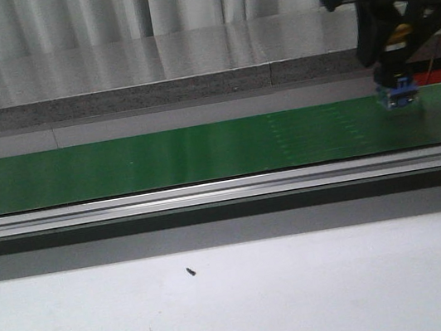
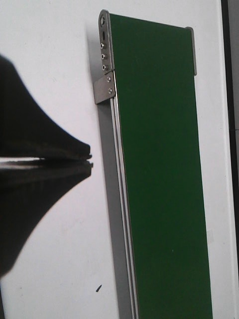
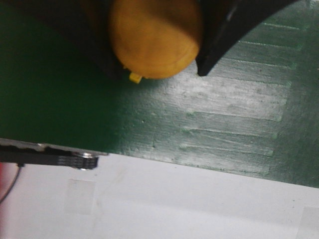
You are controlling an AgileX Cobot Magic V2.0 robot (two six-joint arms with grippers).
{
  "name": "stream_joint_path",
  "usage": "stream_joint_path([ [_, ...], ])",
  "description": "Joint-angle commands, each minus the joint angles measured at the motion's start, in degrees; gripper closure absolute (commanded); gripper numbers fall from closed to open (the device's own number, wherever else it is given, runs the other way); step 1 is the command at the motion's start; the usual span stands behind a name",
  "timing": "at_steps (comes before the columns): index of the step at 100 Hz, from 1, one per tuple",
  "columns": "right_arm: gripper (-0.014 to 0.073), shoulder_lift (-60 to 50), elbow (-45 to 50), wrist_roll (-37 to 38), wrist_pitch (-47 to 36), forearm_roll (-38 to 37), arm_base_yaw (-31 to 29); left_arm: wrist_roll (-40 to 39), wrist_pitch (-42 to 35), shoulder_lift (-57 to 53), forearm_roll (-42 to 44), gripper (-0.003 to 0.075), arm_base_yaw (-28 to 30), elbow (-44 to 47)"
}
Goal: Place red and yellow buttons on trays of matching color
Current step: 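Lower the yellow button into the yellow tray with the right gripper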
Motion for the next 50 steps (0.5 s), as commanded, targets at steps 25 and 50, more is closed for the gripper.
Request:
stream_joint_path([
  [25,0.0494,-17.57,10.48,0.59,0.57,-2.3,-11.22,-0.16,-3.5,0.09,-1.37,0.074,-0.38,-1.44],
  [50,0.0494,-27.04,19.96,0.59,0.82,-3.72,-21.44,-0.16,-3.5,0.09,-1.37,0.074,-0.38,-1.44],
])
